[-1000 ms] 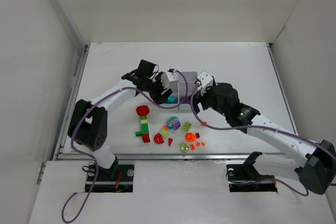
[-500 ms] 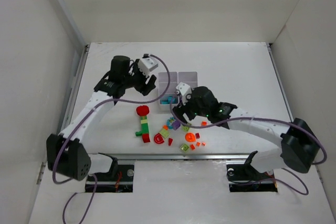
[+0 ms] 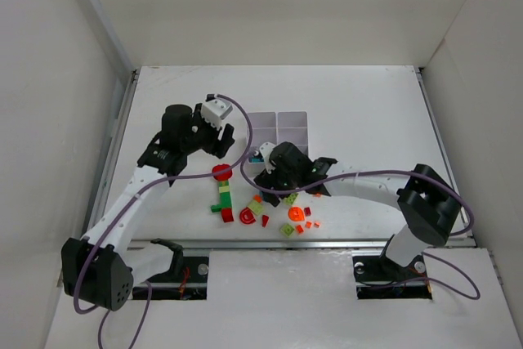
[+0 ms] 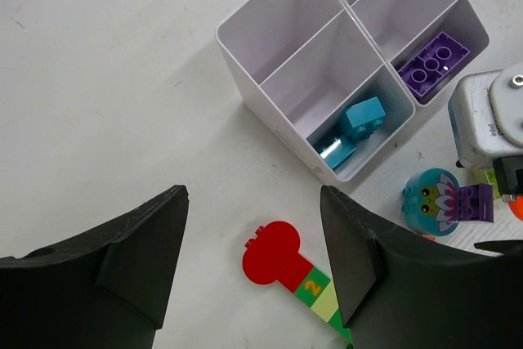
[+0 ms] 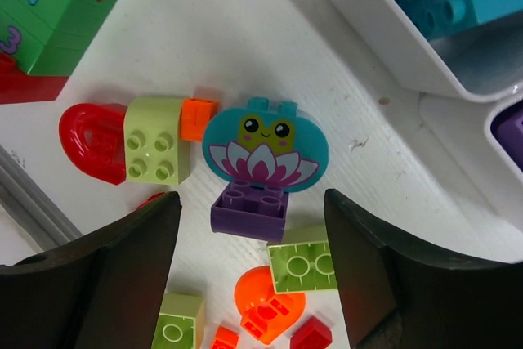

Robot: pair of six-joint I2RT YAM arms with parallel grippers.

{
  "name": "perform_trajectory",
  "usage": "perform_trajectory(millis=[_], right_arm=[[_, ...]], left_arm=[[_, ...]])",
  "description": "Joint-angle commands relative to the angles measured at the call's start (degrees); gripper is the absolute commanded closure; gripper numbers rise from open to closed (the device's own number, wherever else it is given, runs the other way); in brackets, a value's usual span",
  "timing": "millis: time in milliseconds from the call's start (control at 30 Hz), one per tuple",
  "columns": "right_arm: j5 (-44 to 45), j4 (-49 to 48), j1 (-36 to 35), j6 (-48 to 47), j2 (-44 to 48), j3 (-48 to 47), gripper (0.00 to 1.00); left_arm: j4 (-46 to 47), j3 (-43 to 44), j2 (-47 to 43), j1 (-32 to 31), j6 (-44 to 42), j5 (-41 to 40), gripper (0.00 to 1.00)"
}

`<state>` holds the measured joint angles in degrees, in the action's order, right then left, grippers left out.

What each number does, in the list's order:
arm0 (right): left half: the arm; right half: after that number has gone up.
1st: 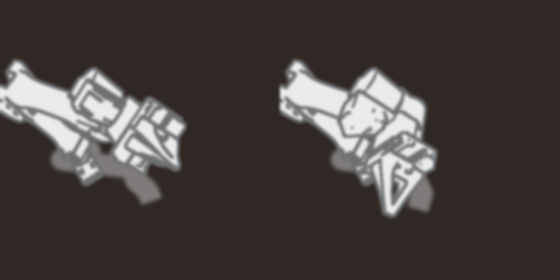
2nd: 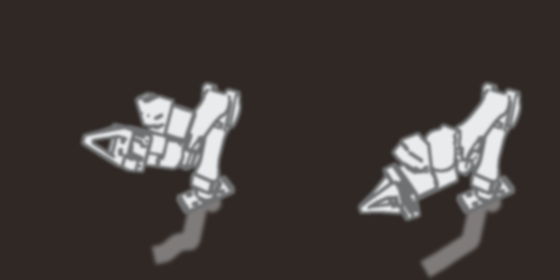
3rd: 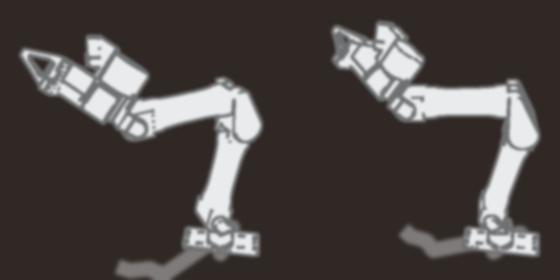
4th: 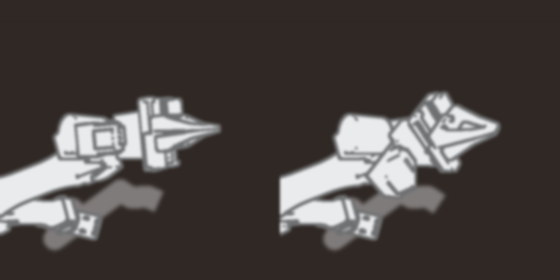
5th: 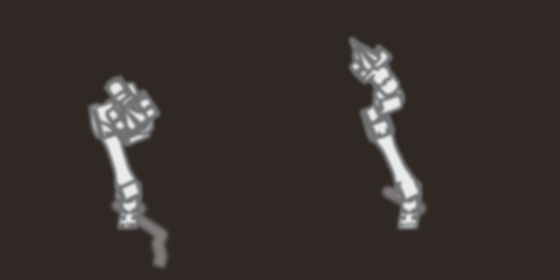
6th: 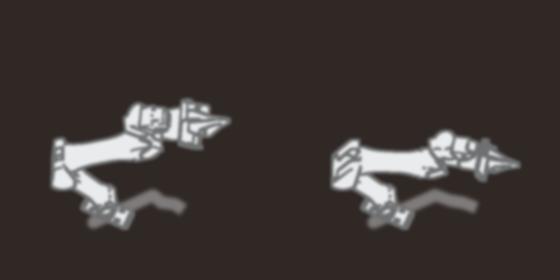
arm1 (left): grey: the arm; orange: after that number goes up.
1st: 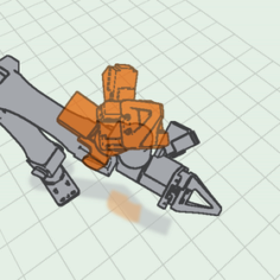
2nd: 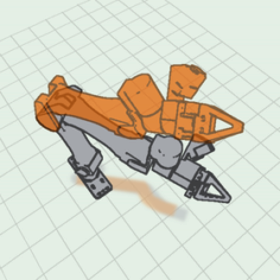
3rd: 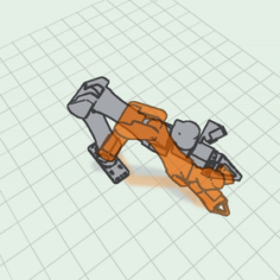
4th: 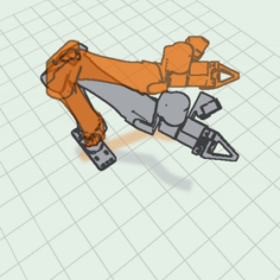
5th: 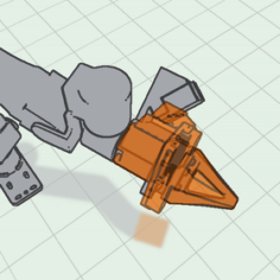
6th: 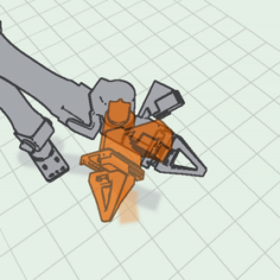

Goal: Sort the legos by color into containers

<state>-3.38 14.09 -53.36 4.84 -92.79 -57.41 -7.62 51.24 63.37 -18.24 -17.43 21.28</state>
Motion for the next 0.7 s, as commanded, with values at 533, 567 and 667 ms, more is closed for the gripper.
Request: perform_trajectory(millis=[533,567,667], right_arm=[[2.15,0.15,-0.6,1.49,0.85,-2.62,1.0],[2.15,0.15,-0.6,1.49,1.56,-2.62,1.0],[2.67,2.43,-0.6,-2.37,6.12,-3.85,1.0]], left_arm=[[-0.11,2.02,1.58,0.22,-3.57,7.18,0.42],[-0.64,2.02,1.58,0.22,-4.88,8.5,0.42],[-3.27,2.02,-0.35,0.22,-13.98,16.58,0.42]])
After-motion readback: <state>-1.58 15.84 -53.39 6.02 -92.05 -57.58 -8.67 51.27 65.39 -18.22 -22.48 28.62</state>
